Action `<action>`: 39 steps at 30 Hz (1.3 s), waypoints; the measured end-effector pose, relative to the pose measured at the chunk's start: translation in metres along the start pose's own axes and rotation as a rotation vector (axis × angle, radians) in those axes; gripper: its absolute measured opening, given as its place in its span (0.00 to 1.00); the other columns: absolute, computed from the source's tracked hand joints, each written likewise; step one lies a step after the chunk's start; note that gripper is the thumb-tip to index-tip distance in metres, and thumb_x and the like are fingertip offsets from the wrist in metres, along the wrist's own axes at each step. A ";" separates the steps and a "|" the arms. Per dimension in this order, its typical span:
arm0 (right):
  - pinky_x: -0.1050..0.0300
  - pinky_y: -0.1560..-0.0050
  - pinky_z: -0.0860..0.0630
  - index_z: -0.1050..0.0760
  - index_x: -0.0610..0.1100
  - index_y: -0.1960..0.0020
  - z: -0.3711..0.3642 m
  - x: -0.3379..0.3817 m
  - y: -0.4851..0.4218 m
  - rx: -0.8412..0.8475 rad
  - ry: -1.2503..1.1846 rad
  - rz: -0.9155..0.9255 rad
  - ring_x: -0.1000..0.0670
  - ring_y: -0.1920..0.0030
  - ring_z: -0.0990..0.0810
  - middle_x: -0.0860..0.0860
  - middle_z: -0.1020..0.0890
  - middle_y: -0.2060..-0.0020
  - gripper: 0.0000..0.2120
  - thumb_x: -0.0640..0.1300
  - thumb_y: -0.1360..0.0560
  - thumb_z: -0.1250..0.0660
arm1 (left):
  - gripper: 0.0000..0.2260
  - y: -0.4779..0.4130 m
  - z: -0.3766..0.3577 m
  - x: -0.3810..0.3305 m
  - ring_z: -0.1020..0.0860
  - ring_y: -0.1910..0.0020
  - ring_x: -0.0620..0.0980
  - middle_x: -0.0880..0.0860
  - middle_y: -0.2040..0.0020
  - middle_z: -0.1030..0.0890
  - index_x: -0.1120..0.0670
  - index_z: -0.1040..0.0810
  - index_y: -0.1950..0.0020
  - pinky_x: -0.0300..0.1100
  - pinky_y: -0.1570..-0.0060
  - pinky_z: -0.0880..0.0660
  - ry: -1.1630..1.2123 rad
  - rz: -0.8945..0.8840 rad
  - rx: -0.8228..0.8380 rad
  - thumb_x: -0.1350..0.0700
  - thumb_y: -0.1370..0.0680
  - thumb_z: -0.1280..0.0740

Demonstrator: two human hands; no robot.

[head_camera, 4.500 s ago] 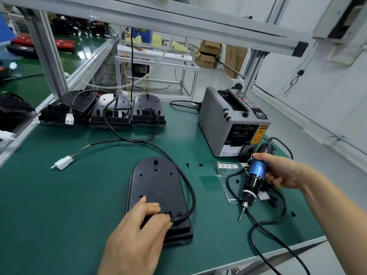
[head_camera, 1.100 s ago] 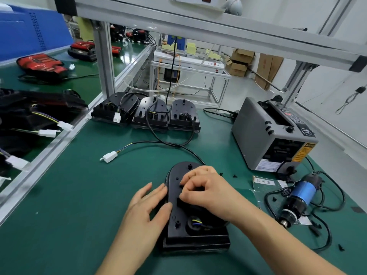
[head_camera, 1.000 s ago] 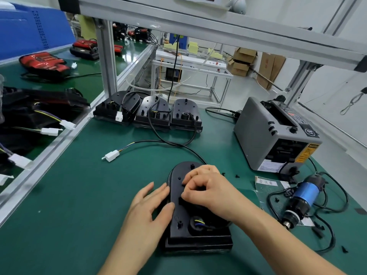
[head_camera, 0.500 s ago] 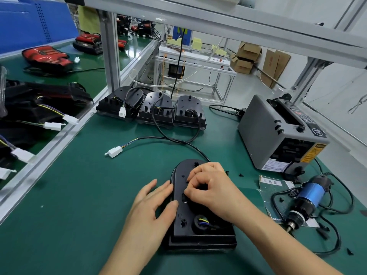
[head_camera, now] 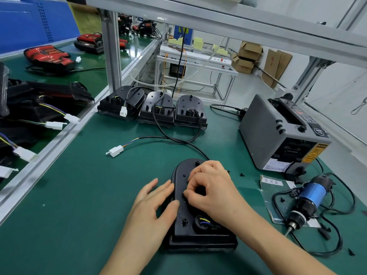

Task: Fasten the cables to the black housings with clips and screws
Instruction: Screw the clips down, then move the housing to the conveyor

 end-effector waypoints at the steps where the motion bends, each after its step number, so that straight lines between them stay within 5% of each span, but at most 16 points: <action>1: 0.60 0.41 0.40 0.29 0.55 0.67 0.000 0.000 0.000 -0.004 0.014 0.006 0.60 0.45 0.37 0.62 0.25 0.57 0.11 0.49 0.29 0.30 | 0.18 0.000 0.000 0.000 0.47 0.33 0.23 0.28 0.38 0.32 0.42 0.27 0.34 0.33 0.33 0.43 0.001 -0.001 -0.002 0.53 0.24 0.33; 17: 0.61 0.47 0.44 0.25 0.49 0.62 -0.002 0.003 0.002 -0.031 0.163 0.082 0.56 0.41 0.36 0.61 0.25 0.54 0.06 0.49 0.29 0.33 | 0.19 0.000 -0.001 0.000 0.46 0.32 0.25 0.29 0.38 0.32 0.42 0.27 0.34 0.32 0.33 0.44 -0.014 -0.032 -0.014 0.54 0.24 0.33; 26: 0.57 0.38 0.37 0.30 0.53 0.61 0.000 -0.004 0.004 0.007 0.005 -0.035 0.57 0.42 0.36 0.60 0.26 0.53 0.07 0.51 0.29 0.31 | 0.18 -0.001 0.001 -0.002 0.47 0.31 0.26 0.28 0.38 0.33 0.42 0.27 0.34 0.31 0.33 0.45 -0.036 -0.023 -0.014 0.52 0.24 0.34; 30: 0.56 0.36 0.36 0.28 0.56 0.59 0.003 -0.010 0.005 -0.021 -0.106 -0.078 0.61 0.41 0.37 0.62 0.25 0.54 0.09 0.42 0.27 0.35 | 0.20 0.003 0.004 -0.008 0.48 0.35 0.21 0.22 0.41 0.41 0.34 0.35 0.33 0.21 0.37 0.50 -0.083 -0.063 -0.038 0.55 0.20 0.40; 32: 0.56 0.35 0.37 0.24 0.56 0.55 0.007 -0.015 0.009 -0.041 -0.101 -0.074 0.62 0.41 0.37 0.65 0.25 0.53 0.11 0.39 0.27 0.36 | 0.25 0.008 0.007 -0.015 0.41 0.30 0.33 0.31 0.34 0.35 0.35 0.34 0.33 0.31 0.32 0.43 -0.238 -0.189 -0.054 0.63 0.21 0.46; 35: 0.54 0.35 0.37 0.19 0.52 0.48 0.009 -0.021 0.019 -0.073 0.017 -0.018 0.58 0.41 0.37 0.65 0.26 0.50 0.12 0.41 0.25 0.38 | 0.25 0.012 0.006 -0.026 0.32 0.34 0.55 0.50 0.36 0.23 0.44 0.20 0.40 0.54 0.44 0.28 -0.541 -0.384 -0.053 0.61 0.29 0.47; 39: 0.53 0.35 0.37 0.20 0.52 0.42 0.009 -0.025 0.031 -0.092 0.068 -0.005 0.56 0.38 0.36 0.64 0.24 0.44 0.18 0.47 0.26 0.43 | 0.25 0.011 0.002 -0.028 0.32 0.35 0.59 0.54 0.36 0.23 0.44 0.18 0.43 0.55 0.39 0.34 -0.717 -0.412 -0.025 0.60 0.31 0.47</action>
Point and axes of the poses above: each hand's wrist, its own y-axis away from the middle knuckle, its own z-axis out of the back of the hand, x = y × z, the point moved 3 cm from there along -y, towards the middle knuckle
